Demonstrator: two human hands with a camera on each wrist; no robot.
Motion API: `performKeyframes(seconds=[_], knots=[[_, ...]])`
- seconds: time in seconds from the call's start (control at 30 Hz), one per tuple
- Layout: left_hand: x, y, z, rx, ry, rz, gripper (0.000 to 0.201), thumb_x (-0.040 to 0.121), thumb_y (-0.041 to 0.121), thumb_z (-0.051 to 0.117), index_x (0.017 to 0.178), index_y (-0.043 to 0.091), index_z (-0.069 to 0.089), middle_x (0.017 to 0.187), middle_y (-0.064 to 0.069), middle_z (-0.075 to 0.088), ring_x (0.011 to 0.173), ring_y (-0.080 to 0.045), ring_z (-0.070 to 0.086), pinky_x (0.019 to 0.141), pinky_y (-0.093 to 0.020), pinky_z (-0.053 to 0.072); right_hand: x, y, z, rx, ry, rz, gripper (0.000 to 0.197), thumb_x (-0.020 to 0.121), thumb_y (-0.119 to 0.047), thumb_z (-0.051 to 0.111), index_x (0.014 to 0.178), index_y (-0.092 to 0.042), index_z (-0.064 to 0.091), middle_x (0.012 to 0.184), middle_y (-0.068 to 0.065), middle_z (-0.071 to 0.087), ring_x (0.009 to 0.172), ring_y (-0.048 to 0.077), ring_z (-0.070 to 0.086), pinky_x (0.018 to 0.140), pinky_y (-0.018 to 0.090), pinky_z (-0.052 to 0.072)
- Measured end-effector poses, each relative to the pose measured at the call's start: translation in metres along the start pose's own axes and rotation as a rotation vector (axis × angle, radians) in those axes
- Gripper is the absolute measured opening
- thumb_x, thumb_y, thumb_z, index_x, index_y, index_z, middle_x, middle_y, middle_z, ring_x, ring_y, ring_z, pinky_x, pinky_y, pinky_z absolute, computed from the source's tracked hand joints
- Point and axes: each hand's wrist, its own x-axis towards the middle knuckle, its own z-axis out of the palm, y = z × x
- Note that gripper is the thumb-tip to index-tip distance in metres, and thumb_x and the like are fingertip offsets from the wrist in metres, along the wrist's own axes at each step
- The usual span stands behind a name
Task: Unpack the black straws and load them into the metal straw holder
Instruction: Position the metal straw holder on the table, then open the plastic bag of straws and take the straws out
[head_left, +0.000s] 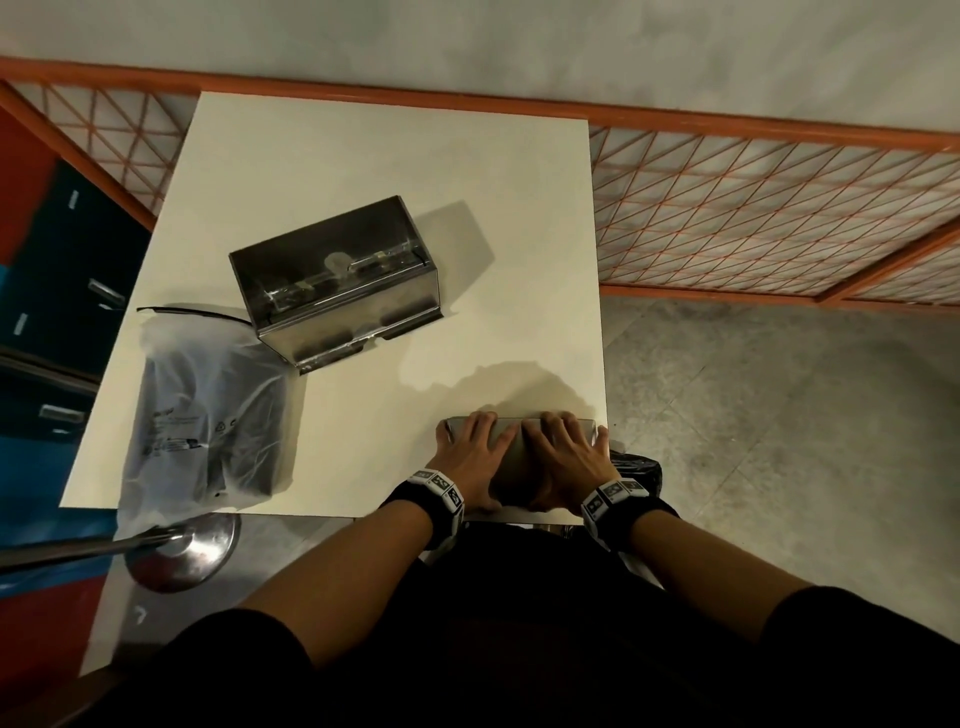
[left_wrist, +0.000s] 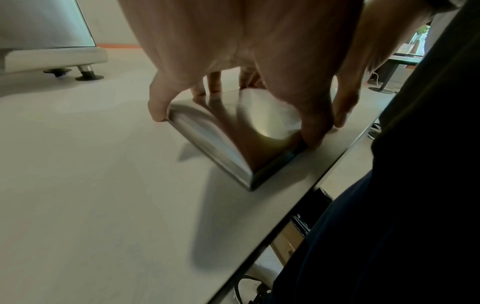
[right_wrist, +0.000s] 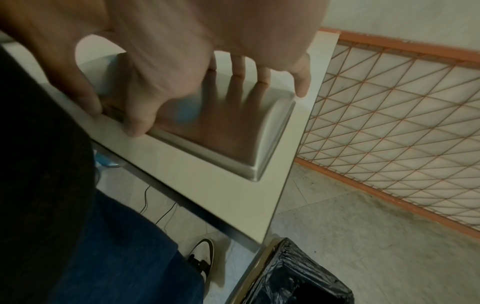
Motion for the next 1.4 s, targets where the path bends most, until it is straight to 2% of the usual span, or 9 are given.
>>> performKeyframes(seconds=[0.23,0.37,0.5,0.6,0.8,0.87,0.97,1.1,1.4], knots=[[0.0,-0.005,0.002,-0.015,0.0,0.013,0.124,0.066,0.07,0.077,0.157,0.028,0.004,0.161,-0.011,0.003,0.15,-0.033,0.004,0.11,-0.071,0.016,-0.001,0.0,-0.007,-0.017,-0.044,0.013,0.124,0.05,-0.076,0.075,0.149,-0.03,0.017,0.148,0.007,0.024,0.139,0.035,0.022,0.099,0.078,0.026],[-0.011,-0.009,-0.013,-0.128,-0.029,-0.005,0.106,0.08,0.069,0.066,0.158,0.026,0.009,0.164,-0.01,0.002,0.152,-0.034,0.003,0.112,-0.073,0.011,0.007,-0.014,-0.025,0.034,-0.098,0.058,0.111,0.068,-0.08,0.061,0.153,-0.033,0.006,0.157,0.007,0.01,0.147,0.035,0.01,0.107,0.073,0.017],[-0.043,-0.049,-0.034,-0.413,0.174,-0.116,0.064,0.096,0.04,0.056,0.153,0.025,0.031,0.15,-0.005,0.036,0.137,-0.029,0.038,0.108,-0.056,0.037,0.036,-0.057,-0.053,0.155,-0.013,0.022,0.068,0.09,-0.054,0.055,0.147,-0.025,0.034,0.15,0.008,0.029,0.139,0.029,0.029,0.111,0.052,0.03],[-0.082,-0.106,-0.04,-0.685,0.371,-0.246,0.04,0.095,0.025,0.056,0.135,0.02,0.055,0.124,-0.003,0.061,0.114,-0.025,0.059,0.097,-0.042,0.048,0.071,-0.105,-0.071,0.344,-0.026,-0.032,0.048,0.09,-0.039,0.062,0.132,-0.018,0.053,0.134,0.006,0.044,0.126,0.027,0.047,0.103,0.04,0.042],[-0.157,-0.227,-0.04,-0.604,0.547,-0.587,0.018,0.098,0.025,0.055,0.11,0.021,0.067,0.107,-0.007,0.069,0.095,-0.029,0.064,0.084,-0.035,0.048,0.131,-0.219,-0.097,0.562,-0.135,-0.111,0.042,0.085,-0.037,0.074,0.117,-0.011,0.067,0.118,0.009,0.067,0.108,0.023,0.063,0.088,0.023,0.044],[-0.173,-0.264,-0.035,-0.548,0.504,-0.656,0.023,0.099,0.03,0.053,0.117,0.022,0.064,0.121,-0.006,0.063,0.104,-0.027,0.059,0.093,-0.037,0.047,0.147,-0.253,-0.101,0.553,-0.222,-0.106,0.046,0.086,-0.042,0.072,0.119,-0.011,0.066,0.12,0.009,0.067,0.111,0.027,0.062,0.092,0.029,0.046],[-0.186,-0.303,-0.026,-0.527,0.428,-0.794,0.053,0.093,0.047,0.059,0.14,0.022,0.05,0.144,-0.009,0.043,0.127,-0.034,0.043,0.105,-0.048,0.041,0.169,-0.289,-0.098,0.653,-0.308,-0.055,0.043,0.085,-0.049,0.069,0.106,-0.012,0.069,0.105,0.009,0.071,0.094,0.029,0.067,0.084,0.039,0.057],[-0.193,-0.328,-0.012,-0.749,0.385,-1.031,0.093,0.072,0.071,0.068,0.146,0.024,0.035,0.139,-0.011,0.039,0.127,-0.037,0.04,0.099,-0.059,0.045,0.189,-0.315,-0.088,0.933,-0.347,0.085,0.034,0.08,-0.049,0.075,0.09,-0.017,0.066,0.093,0.01,0.073,0.085,0.029,0.071,0.08,0.049,0.06],[-0.178,-0.337,0.015,-0.92,0.322,-1.049,0.11,0.07,0.072,0.075,0.153,0.019,0.025,0.142,-0.013,0.043,0.128,-0.035,0.044,0.106,-0.05,0.044,0.191,-0.348,-0.1,1.101,-0.416,0.151,0.029,0.087,-0.037,0.072,0.109,-0.026,0.057,0.113,0.006,0.062,0.102,0.032,0.059,0.073,0.045,0.055]])
